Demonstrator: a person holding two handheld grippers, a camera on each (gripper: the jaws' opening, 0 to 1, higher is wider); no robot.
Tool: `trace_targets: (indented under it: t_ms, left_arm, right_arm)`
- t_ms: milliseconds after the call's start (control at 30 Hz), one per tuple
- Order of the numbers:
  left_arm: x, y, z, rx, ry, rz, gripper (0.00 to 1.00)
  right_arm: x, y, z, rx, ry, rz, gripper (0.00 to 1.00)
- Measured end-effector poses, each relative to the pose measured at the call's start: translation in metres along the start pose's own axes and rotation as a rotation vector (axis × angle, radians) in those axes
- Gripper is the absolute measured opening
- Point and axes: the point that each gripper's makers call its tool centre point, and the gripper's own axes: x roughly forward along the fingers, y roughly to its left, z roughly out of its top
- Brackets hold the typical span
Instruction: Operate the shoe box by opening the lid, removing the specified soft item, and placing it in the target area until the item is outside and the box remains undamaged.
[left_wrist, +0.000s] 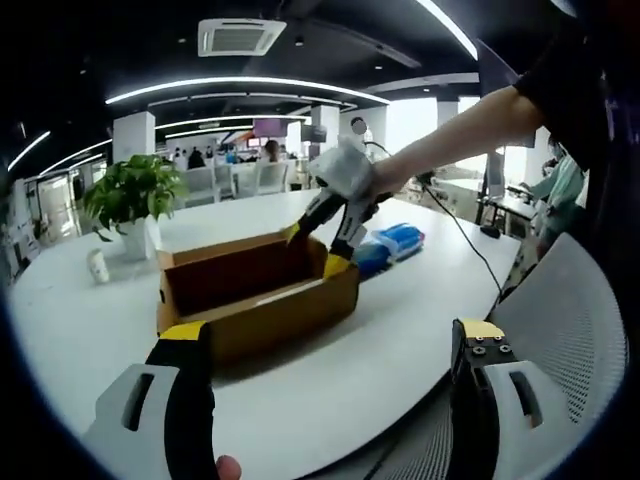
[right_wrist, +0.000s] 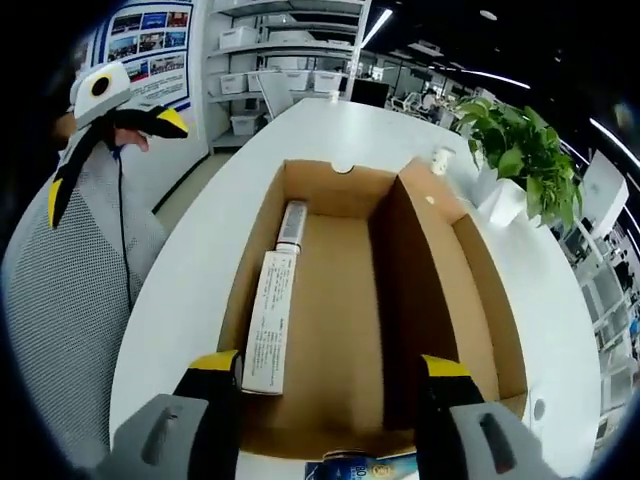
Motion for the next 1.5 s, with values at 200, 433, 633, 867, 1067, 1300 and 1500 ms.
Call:
trace_targets:
  t_ms: [200, 433, 633, 867, 1067, 1300, 1500]
  left_arm:
    - [0.000, 0.003, 0.002, -0.013, -0.012, 0.010, 0.99]
    - [0.000, 0.008, 0.003, -0.037, -0.020, 0.029, 0.99]
    - [-0.001, 0.011, 0.003, -0.038, -0.022, 0.045, 0.99]
    - [-0.001, 0.013, 0.001, -0.036, -0.013, 0.059, 0.98]
    - [0.000, 0.014, -0.001, -0.032, -0.006, 0.063, 0.98]
    - [0.000, 0.016, -0.001, -0.030, -0.002, 0.069, 0.98]
    - [0.001, 0.015, -0.003, -0.026, 0.005, 0.065, 0.97]
  right_arm:
    - [0.007, 0.002, -0.007, 0.048, 0.017, 0.029, 0.65]
    - [0.012, 0.005, -0.009, 0.043, 0.035, 0.031, 0.62]
    - [0.016, 0.011, -0.005, 0.000, 0.028, 0.038, 0.56]
    - [0.024, 0.028, -0.003, -0.044, 0.025, 0.071, 0.29]
    - [0.028, 0.033, -0.007, -0.066, 0.038, 0.080, 0.17]
    - [0.028, 0.032, -0.006, -0.063, 0.024, 0.081, 0.15]
    - [0.026, 0.030, -0.004, -0.064, 0.023, 0.069, 0.15]
